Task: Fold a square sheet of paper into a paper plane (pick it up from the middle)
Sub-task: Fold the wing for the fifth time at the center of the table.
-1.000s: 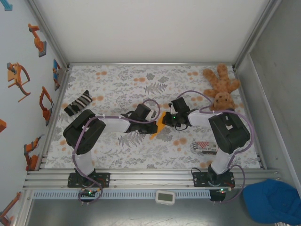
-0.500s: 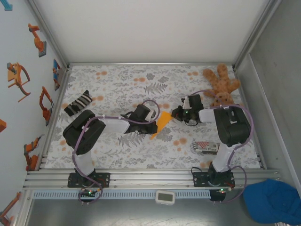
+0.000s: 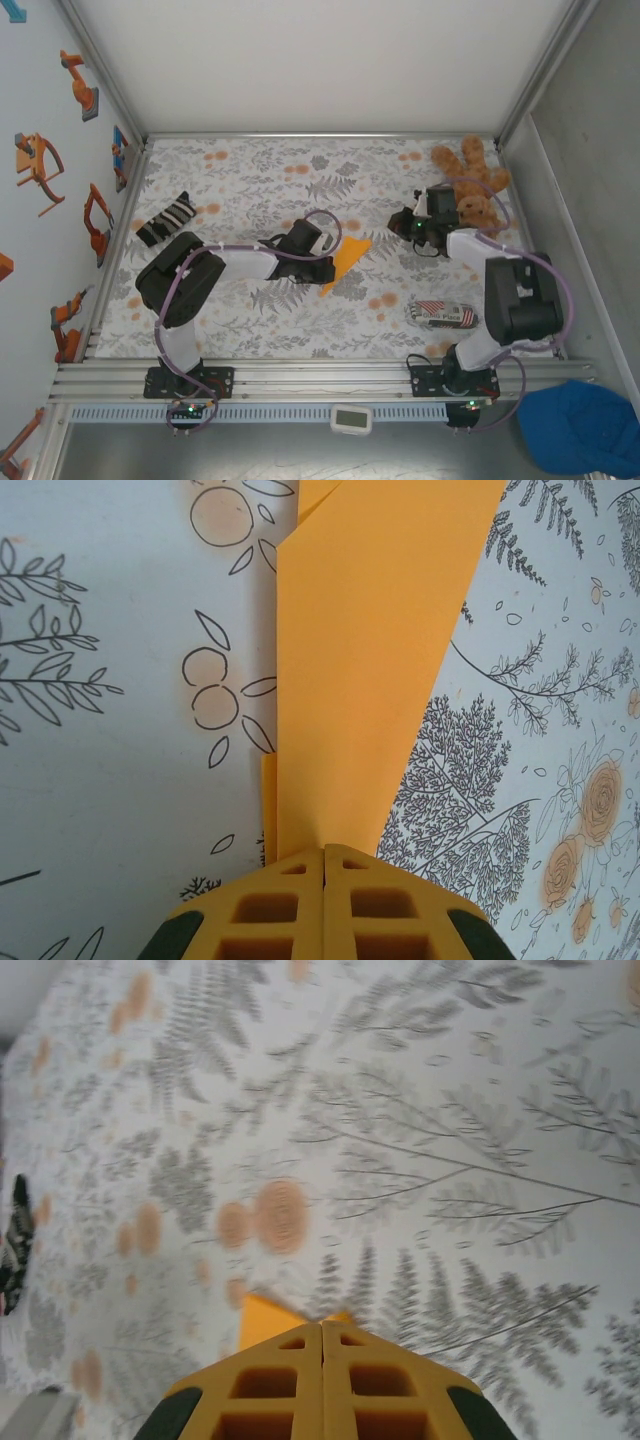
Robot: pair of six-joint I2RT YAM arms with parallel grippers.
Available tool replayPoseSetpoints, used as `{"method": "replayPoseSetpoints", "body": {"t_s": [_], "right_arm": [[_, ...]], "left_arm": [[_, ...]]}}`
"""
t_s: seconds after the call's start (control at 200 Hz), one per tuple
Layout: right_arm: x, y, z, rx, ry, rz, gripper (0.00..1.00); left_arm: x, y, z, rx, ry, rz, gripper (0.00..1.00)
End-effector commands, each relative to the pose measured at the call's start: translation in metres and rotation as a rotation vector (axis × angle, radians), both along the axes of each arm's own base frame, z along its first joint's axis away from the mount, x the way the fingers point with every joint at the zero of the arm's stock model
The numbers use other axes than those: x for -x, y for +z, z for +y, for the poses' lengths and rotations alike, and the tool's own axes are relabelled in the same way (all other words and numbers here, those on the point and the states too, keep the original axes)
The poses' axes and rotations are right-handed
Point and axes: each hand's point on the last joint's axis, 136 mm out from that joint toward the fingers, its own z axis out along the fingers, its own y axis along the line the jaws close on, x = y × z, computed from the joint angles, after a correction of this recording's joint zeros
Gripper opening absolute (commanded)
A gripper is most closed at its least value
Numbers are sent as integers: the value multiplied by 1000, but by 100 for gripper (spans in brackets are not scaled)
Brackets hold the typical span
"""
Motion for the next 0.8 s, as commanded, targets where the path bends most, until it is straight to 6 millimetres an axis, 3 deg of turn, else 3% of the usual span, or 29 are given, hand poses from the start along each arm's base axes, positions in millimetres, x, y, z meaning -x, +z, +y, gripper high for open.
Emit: {"method": "replayPoseSetpoints", "body": {"t_s": [0.0, 0.19, 0.416, 0.636, 0.796], "right_arm": [[39, -20, 28, 26, 52, 83, 0], [73, -31, 83, -25, 139, 121, 0], [83, -55, 122, -53, 213, 178, 0], [88, -67, 131, -49, 241, 208, 0], [91, -80, 123, 4, 235, 233, 0]], "left_arm": [[36, -54, 48, -241, 4, 147, 0], [36, -54, 47, -236, 5, 147, 0], [37, -53, 48, -234, 5, 144, 0], [38, -53, 49, -235, 4, 144, 0], [39, -56, 52, -247, 6, 152, 0]]}}
